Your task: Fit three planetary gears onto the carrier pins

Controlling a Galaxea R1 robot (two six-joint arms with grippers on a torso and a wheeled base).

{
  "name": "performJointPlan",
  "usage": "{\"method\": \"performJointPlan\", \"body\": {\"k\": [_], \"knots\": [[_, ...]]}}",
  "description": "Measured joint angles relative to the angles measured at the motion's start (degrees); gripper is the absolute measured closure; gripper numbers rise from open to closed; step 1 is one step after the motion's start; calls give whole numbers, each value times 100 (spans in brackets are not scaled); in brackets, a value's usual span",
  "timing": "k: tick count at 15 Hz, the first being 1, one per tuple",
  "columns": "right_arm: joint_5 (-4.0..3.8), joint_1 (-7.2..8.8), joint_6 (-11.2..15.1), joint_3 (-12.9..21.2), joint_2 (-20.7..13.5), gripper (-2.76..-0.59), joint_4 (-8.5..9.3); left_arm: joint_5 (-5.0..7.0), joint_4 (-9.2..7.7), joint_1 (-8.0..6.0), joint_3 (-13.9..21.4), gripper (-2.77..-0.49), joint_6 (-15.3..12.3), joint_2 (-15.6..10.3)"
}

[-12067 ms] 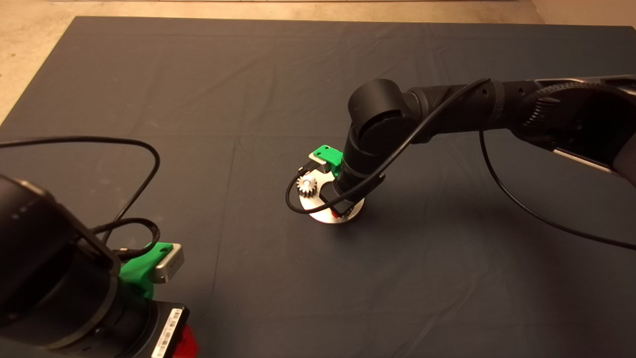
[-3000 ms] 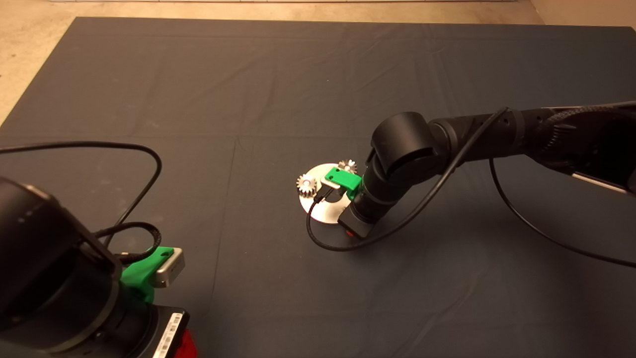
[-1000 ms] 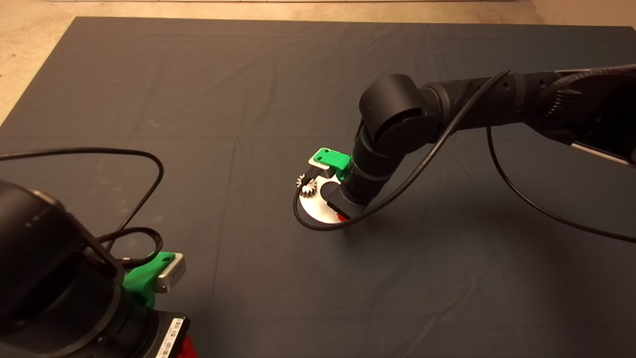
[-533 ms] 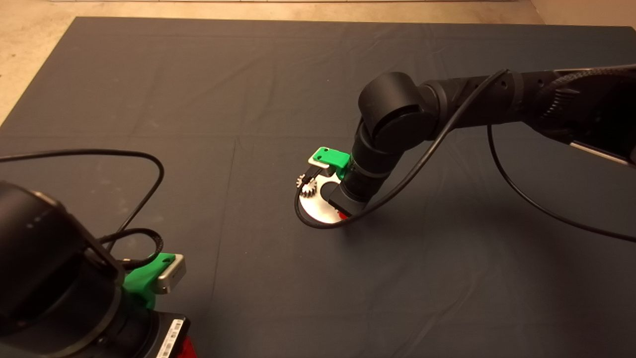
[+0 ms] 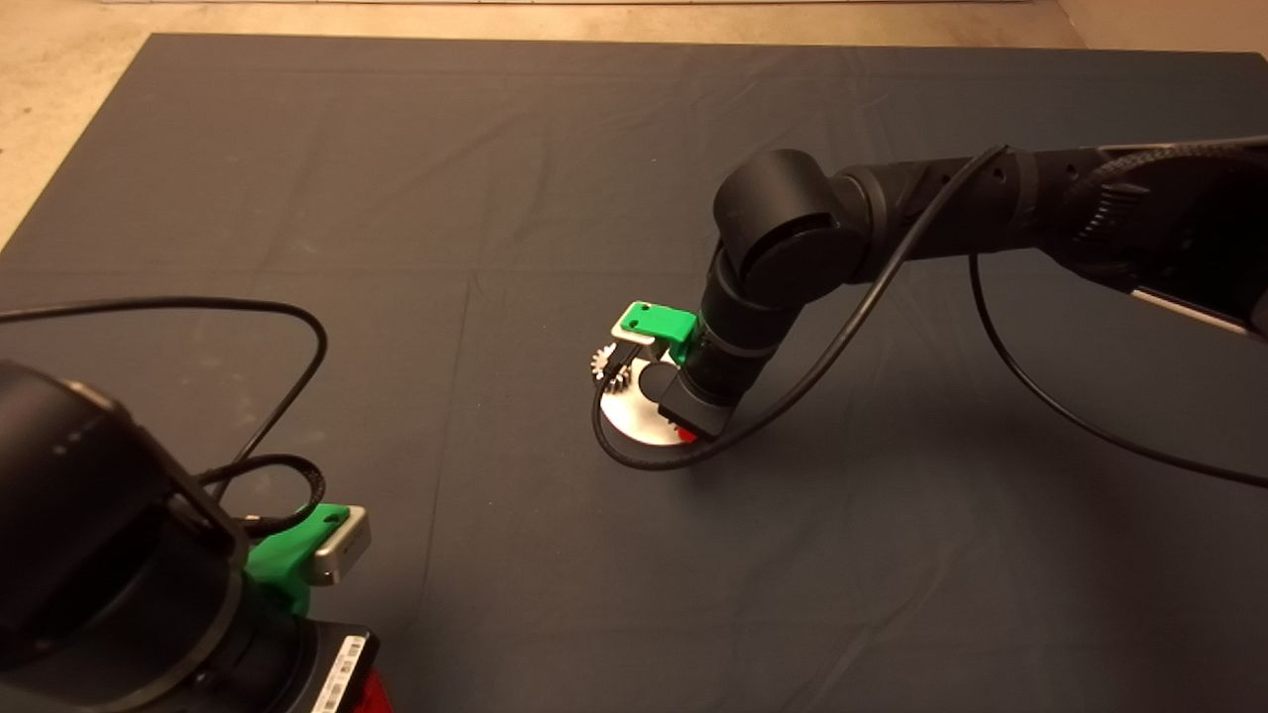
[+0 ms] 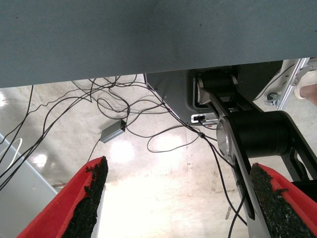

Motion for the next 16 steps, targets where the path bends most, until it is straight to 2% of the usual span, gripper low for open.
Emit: {"method": "performJointPlan", "body": {"k": [12, 16], "knots": [[2, -1, -1470, -27, -5, -105, -105, 2, 0, 0, 0, -204, 0, 0], [2, -98, -2051, -41, -32, -105, -375, 2, 0, 0, 0, -204, 0, -1]]}}
